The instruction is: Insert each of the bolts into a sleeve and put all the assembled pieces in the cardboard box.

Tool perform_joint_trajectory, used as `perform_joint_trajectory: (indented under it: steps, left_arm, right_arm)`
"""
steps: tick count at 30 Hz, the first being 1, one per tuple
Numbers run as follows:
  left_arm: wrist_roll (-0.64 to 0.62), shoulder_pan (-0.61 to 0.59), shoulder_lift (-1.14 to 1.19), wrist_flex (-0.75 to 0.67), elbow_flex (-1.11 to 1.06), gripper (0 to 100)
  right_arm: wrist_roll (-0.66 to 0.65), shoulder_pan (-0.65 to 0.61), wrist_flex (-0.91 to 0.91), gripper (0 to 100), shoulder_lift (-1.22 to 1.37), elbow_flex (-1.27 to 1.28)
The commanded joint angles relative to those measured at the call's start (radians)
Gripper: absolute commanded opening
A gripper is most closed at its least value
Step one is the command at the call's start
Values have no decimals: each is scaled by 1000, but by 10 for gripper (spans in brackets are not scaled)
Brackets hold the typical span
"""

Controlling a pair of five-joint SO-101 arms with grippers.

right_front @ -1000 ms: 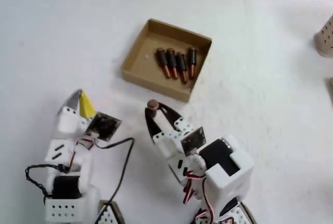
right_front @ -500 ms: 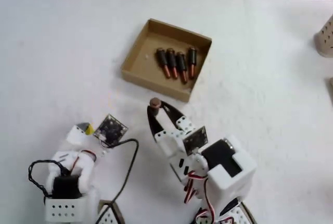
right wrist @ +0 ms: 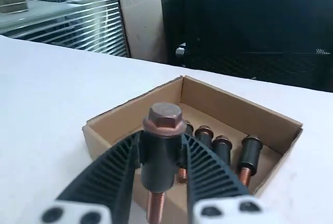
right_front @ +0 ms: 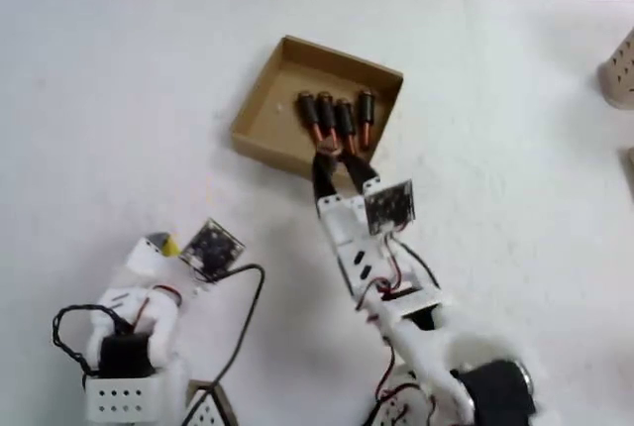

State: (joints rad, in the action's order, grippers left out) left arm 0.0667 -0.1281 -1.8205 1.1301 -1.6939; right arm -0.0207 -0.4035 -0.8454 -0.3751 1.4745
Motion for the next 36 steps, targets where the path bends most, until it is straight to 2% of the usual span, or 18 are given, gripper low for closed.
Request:
perform_joint_trajectory:
  steps: [1,5,9,12,15,25,28,33,36]
  left_arm:
    - [12,-33,-1,5,0,23]
    - [12,-39,-1,5,0,23]
    - [12,-39,-1,5,0,23]
    - [12,-39,-1,5,0,23]
    - [12,-39,-1,5,0,23]
    - [12,-39,-1,5,0,23]
    - [12,-39,-1,5,0,23]
    - [12,-39,-1,5,0,23]
    - [12,-39,-1,5,0,23]
  right_arm:
    - [-9,39,265,17,-188,-124]
    - [-12,77,591,17,-278,-287]
    - [-14,114,934,17,-272,-511]
    - [-14,120,1104,17,-206,-672]
    - [-14,130,1165,17,-87,-809]
    - [-15,174,1178,18,433,-1181]
    - [-15,189,1273,22,564,-1307]
    - [-15,194,1529,147,745,-1548]
    - [-11,194,1616,203,829,-1663]
